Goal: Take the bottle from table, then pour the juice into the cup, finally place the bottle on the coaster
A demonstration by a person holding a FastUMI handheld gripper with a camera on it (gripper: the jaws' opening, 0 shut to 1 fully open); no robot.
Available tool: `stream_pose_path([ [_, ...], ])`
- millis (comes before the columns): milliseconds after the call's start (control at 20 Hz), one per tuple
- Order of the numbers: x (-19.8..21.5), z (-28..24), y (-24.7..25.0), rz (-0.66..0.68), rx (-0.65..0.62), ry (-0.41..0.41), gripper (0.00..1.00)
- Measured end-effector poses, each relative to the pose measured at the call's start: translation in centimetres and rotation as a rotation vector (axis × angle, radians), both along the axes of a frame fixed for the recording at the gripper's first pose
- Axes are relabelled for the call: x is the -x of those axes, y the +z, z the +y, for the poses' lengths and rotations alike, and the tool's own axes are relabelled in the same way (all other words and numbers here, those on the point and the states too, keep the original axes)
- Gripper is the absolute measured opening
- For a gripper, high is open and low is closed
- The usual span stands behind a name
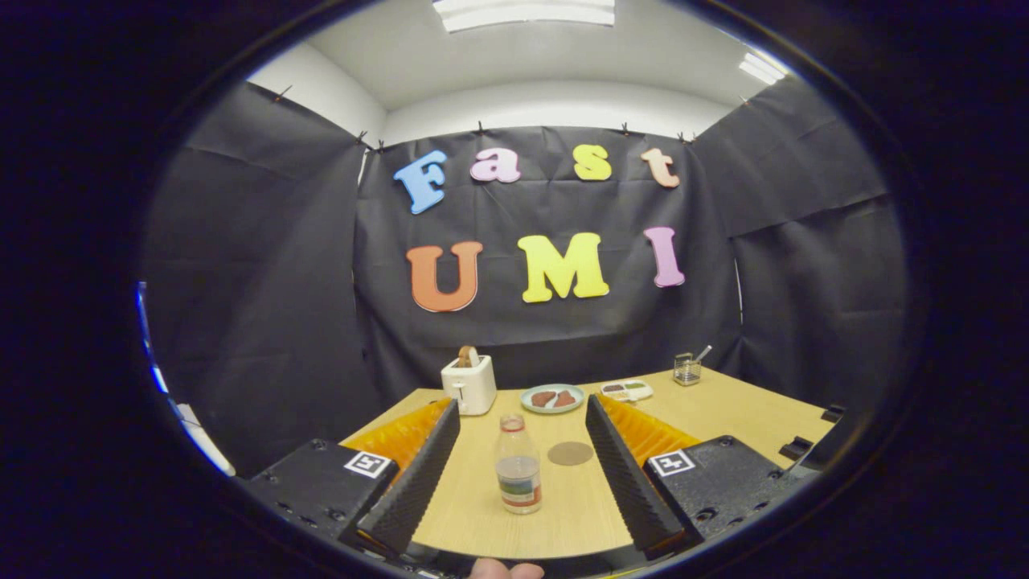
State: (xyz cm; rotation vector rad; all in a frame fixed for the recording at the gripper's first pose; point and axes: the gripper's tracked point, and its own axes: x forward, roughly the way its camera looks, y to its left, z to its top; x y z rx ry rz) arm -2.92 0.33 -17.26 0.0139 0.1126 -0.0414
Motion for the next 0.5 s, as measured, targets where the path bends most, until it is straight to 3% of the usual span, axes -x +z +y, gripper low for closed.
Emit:
stream_pose_path([
  [500, -3.8, -1.0, -11.5, 0.11, 0.038, -0.022, 1.0],
])
